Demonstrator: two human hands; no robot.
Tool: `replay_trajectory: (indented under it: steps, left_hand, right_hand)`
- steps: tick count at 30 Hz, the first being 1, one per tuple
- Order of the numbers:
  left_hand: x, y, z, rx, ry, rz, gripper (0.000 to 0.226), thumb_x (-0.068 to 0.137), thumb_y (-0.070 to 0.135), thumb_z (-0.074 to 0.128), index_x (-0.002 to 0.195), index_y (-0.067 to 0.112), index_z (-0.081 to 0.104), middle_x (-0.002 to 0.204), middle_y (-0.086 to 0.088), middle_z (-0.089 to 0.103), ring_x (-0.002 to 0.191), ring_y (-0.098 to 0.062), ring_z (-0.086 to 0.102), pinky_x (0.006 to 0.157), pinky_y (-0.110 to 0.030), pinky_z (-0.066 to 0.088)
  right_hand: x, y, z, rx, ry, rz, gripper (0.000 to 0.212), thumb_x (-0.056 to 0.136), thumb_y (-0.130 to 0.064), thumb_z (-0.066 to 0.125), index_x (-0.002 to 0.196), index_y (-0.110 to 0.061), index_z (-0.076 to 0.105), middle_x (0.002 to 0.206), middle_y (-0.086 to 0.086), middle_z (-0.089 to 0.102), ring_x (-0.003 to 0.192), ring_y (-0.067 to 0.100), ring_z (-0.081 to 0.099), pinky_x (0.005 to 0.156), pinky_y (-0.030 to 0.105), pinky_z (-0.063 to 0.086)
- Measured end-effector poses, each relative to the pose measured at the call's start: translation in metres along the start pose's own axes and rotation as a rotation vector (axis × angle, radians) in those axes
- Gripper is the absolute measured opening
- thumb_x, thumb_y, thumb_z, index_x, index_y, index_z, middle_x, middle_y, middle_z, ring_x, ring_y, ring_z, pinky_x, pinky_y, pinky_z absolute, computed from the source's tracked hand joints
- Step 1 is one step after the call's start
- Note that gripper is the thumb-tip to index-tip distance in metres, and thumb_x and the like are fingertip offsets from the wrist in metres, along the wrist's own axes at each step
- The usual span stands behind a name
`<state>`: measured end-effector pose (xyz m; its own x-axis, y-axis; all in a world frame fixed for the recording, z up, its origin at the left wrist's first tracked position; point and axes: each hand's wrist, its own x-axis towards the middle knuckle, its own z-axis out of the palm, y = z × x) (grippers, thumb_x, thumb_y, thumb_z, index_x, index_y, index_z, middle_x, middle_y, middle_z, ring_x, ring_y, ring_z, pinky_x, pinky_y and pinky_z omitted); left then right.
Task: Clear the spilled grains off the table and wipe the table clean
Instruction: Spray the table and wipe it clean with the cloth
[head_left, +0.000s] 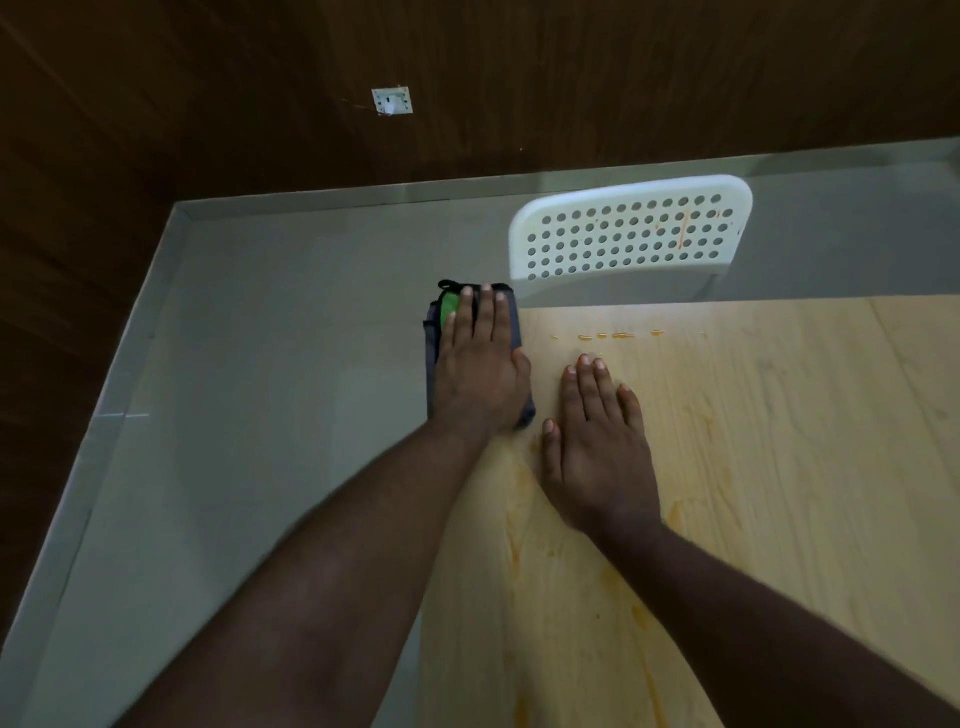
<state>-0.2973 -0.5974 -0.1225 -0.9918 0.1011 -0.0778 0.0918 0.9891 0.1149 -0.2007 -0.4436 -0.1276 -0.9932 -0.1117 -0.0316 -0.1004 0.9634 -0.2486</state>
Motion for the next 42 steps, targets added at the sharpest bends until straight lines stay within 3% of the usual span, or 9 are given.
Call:
replay_trajectory:
  steps: [9,14,18,26,34,42]
  left_hand:
    - [-0.092,-0.007,0.001,-0.058,-0.016,0.049,0.075,0.102,0.045,0.010,0.168,0.010,-0.001,0.177,-0.008,-0.005,0.163,-0.024,-0.008,0.132,-0.045,0.004]
    - [-0.033,-0.004,-0.004,-0.023,-0.002,-0.006,0.074,0.104,0.044,0.010,0.168,0.010,-0.005,0.177,-0.009,-0.005,0.163,-0.026,-0.008,0.132,-0.045,0.002]
    - [-0.010,0.012,-0.004,0.011,-0.011,0.049,0.073,0.105,0.042,0.015,0.168,0.011,-0.004,0.177,-0.008,-0.003,0.163,-0.026,-0.005,0.132,-0.043,0.001]
    - [-0.127,-0.001,0.003,-0.053,-0.011,0.119,0.072,0.105,0.043,0.015,0.168,0.016,-0.007,0.177,-0.002,-0.009,0.162,-0.019,-0.012,0.132,-0.042,0.001]
    - [-0.054,-0.001,-0.001,0.010,0.002,0.018,0.069,0.110,0.040,0.023,0.168,0.010,-0.002,0.177,-0.007,-0.001,0.163,-0.026,-0.005,0.132,-0.043,0.001]
    - [-0.172,0.017,0.017,-0.007,0.037,0.148,0.073,0.104,0.043,0.013,0.168,0.010,0.000,0.177,-0.008,0.000,0.163,-0.026,-0.003,0.132,-0.045,0.004]
  right_hand:
    - [-0.006,-0.003,-0.005,0.009,0.025,0.052,0.070,0.107,-0.042,0.015,0.167,-0.007,0.011,0.176,0.013,0.007,0.163,0.024,0.000,0.132,0.048,0.007]
    - [-0.002,-0.002,-0.002,0.001,0.022,0.055,0.069,0.109,-0.042,0.016,0.167,-0.007,0.008,0.176,0.014,0.004,0.163,0.025,-0.002,0.132,0.047,0.004]
    - [-0.004,-0.001,0.000,0.004,0.029,0.085,0.069,0.109,-0.041,0.016,0.167,-0.006,0.007,0.176,0.014,0.002,0.163,0.026,-0.004,0.132,0.048,0.006]
    - [-0.007,-0.002,-0.009,0.008,-0.003,0.104,0.071,0.105,-0.040,0.012,0.167,-0.004,0.010,0.176,0.017,0.005,0.163,0.029,-0.002,0.132,0.051,0.007]
    - [-0.003,0.000,-0.008,0.040,0.006,0.090,0.070,0.107,-0.038,0.019,0.167,-0.004,0.011,0.176,0.017,0.006,0.163,0.029,-0.002,0.132,0.045,0.000]
    - [-0.014,0.012,-0.018,0.154,0.001,0.030,0.062,0.110,-0.031,0.036,0.167,-0.010,0.022,0.176,0.011,0.015,0.163,0.024,0.005,0.132,0.039,0.004]
